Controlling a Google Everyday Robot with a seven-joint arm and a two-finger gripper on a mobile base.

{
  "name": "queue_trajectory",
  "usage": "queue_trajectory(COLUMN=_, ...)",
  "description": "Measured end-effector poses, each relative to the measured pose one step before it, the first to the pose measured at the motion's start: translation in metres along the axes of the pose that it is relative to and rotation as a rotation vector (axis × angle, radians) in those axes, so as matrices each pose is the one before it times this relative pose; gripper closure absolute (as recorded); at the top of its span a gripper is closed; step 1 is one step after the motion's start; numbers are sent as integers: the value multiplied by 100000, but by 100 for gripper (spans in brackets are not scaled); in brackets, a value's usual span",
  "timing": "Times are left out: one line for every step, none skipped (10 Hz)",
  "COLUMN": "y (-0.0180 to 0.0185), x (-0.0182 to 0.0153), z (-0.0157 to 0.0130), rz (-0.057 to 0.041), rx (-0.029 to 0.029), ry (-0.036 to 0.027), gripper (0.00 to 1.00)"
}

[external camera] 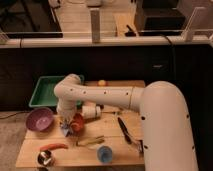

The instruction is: Wipe red bowl with towel

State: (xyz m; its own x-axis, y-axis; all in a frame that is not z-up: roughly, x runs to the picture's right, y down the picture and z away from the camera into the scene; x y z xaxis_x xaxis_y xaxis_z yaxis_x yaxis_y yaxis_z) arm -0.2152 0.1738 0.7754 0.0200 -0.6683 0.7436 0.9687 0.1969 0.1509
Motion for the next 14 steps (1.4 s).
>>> queue_trajectory(y=672, x=-160, z=-4, rz=1496, rx=-554, ry=-390, gripper=100)
queue_trajectory(y=1379, x=-67, z=-64, rz=3061, rx=-1744, ry=-179, gripper=100)
queue_trajectory(y=856, x=-51, z=1, rz=2678, rx=-1379, ry=-72, gripper=100)
queue_trajectory(y=839, x=91, z=-53, rz=2693, rx=-623, ry=-3, gripper=100)
queue_trajectory(y=1091, x=412, z=-261, rz=3094, rx=-774, ry=630, gripper=100)
queue_trajectory(y=917, x=688, z=-384, rz=2642, rx=-477, ry=1392, gripper=100)
queue_trajectory(y=554, x=832, z=-307, rz=1684, rx=85, ry=1513, gripper=100)
queue_trajectory(y=102, x=889, z=-329, rz=1042, rx=683, ry=1583, gripper=100)
queue_trajectory(y=-617, x=807, z=-142, rz=-216, rx=1217, ry=1130, gripper=100)
queue_trajectory(y=-782, x=366, z=-15, rz=-868, rx=753, ry=503, gripper=100)
queue_trajectory(y=-1161, x=249, z=95, rz=-1277, rx=926, ry=150, gripper=100)
queue_trajectory(y=-1872, x=103, z=173, rz=-2090, rx=1818, ry=-308, gripper=100)
queue_trajectory(y=-1904, x=-144, z=154, rz=-2559, rx=1590, ry=-305, gripper=100)
queue_trajectory(y=-2094, x=-365, z=375, rz=-3276, rx=1398, ry=-695, gripper=100)
